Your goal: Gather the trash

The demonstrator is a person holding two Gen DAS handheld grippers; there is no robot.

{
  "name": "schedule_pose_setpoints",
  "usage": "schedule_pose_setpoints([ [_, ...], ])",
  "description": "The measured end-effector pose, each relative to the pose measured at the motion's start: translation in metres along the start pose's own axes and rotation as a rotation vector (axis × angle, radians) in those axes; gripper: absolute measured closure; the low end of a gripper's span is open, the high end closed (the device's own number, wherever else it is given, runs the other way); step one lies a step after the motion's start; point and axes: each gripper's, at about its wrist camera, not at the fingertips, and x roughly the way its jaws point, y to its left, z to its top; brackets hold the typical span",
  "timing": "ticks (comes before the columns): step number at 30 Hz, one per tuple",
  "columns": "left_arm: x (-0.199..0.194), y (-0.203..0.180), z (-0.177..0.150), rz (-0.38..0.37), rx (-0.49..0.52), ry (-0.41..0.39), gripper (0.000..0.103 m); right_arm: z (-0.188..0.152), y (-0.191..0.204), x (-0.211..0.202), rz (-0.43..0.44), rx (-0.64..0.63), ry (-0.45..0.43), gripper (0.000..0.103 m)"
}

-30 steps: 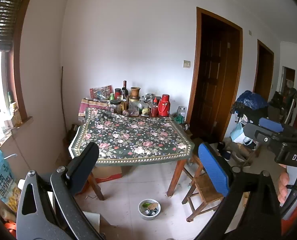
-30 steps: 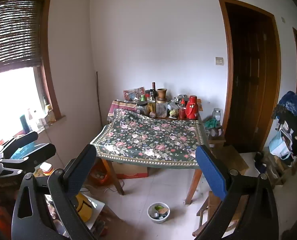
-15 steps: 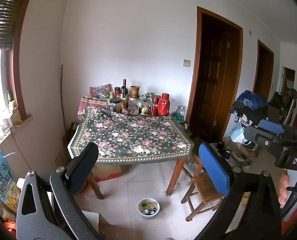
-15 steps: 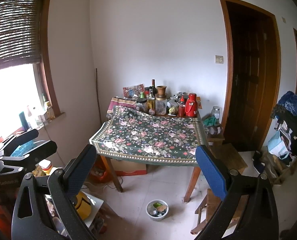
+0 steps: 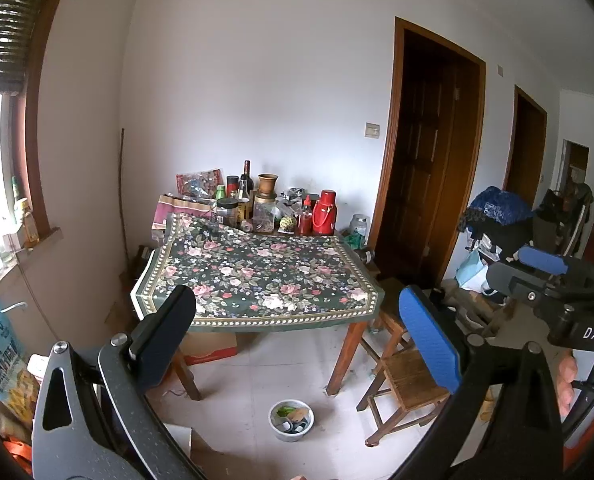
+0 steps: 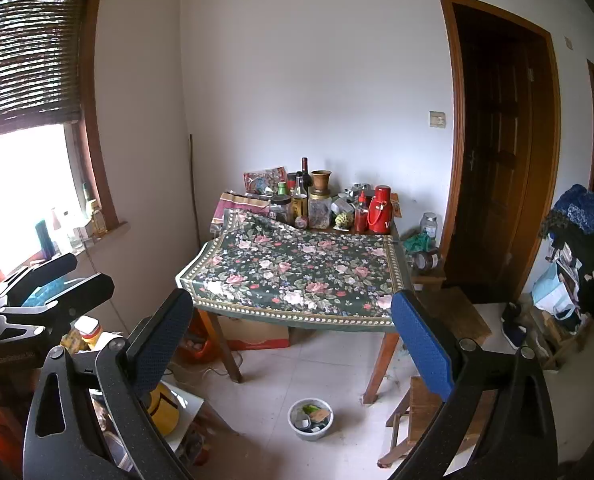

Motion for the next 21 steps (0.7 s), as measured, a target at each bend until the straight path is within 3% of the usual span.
schedule_pose_setpoints([
  [21, 0.0022, -0.0033, 0.0005, -0.028, -0.012, 0.007, 0.001, 0.0013, -0.0014, -0.0003, 0.001, 0.000, -0.001, 0.004],
])
